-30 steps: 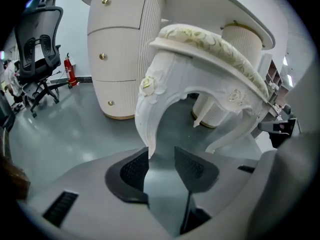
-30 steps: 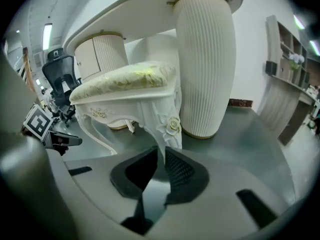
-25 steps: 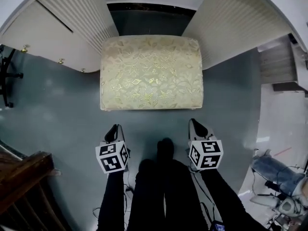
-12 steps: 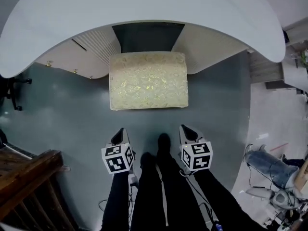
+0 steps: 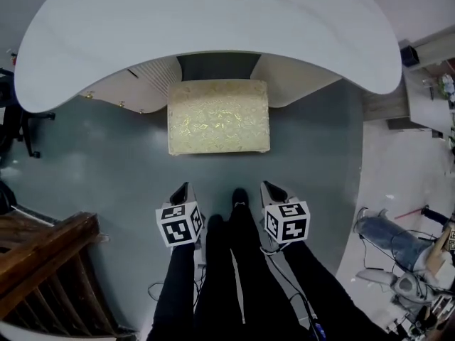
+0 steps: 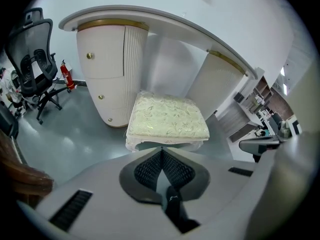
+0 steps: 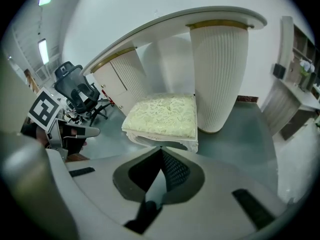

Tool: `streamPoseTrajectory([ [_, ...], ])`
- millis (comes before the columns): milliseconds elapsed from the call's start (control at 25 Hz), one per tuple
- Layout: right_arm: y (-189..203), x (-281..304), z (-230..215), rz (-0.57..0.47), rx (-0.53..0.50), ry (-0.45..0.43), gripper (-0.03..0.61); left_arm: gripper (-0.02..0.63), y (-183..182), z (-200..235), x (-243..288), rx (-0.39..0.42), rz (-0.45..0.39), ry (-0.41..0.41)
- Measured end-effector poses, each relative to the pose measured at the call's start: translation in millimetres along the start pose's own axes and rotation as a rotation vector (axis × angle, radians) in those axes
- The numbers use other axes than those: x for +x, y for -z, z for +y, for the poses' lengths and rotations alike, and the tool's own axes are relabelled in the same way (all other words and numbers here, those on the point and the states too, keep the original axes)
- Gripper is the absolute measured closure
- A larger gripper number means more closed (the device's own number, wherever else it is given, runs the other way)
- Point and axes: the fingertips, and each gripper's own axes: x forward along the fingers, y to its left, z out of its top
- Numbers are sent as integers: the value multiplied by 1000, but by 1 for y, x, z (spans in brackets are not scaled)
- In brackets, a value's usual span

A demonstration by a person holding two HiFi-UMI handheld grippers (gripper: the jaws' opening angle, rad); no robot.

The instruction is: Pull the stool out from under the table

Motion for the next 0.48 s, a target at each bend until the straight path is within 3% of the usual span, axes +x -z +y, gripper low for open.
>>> streamPoseTrajectory([
  [240,-13,-30,12,8,-25,8,575,606,-15,-7,-34,13,-4,4],
  [480,-18,-66,31,13,-79,12,575,606,-3,-7,-78,3,26,2],
])
